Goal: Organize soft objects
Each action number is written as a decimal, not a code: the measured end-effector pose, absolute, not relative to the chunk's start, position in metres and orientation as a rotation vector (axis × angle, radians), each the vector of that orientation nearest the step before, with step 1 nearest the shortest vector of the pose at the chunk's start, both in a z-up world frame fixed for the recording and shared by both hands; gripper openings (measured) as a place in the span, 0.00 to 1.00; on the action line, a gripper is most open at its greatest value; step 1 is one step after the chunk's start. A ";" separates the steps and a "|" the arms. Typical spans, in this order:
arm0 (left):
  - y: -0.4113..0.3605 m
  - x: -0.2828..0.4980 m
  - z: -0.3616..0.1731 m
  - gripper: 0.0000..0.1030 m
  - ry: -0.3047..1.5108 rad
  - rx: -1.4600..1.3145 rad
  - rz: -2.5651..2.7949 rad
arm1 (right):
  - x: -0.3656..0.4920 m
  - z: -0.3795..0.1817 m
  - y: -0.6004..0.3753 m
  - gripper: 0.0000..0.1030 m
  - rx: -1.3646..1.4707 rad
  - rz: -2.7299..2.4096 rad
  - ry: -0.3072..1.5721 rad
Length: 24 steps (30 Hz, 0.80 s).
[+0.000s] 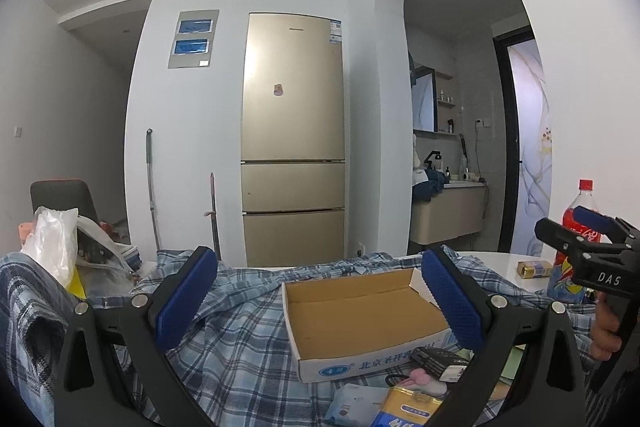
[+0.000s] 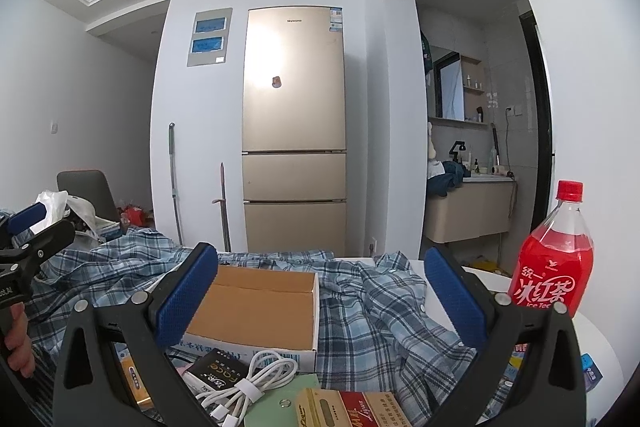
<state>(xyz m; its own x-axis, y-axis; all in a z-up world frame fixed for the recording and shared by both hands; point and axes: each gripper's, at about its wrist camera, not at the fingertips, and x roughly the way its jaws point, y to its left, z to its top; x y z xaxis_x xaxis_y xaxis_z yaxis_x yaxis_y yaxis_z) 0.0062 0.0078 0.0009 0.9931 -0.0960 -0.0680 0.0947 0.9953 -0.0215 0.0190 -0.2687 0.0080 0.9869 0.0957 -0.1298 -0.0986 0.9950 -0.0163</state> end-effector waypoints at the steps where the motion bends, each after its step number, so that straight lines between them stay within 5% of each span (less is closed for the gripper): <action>1: 0.009 0.006 0.001 1.00 0.069 -0.023 -0.096 | 0.020 0.008 -0.268 1.00 -0.026 0.093 0.136; 24: -0.028 -0.021 0.033 1.00 0.070 0.103 -0.078 | 0.013 0.021 -0.274 1.00 -0.020 0.108 0.099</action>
<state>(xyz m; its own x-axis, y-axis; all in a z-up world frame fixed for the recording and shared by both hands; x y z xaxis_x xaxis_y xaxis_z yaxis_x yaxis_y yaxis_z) -0.0205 -0.0282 0.0332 0.9945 -0.0740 -0.0740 0.0812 0.9917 0.1002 0.0134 -0.2737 0.0213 0.9894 0.1062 -0.0993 -0.1082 0.9940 -0.0146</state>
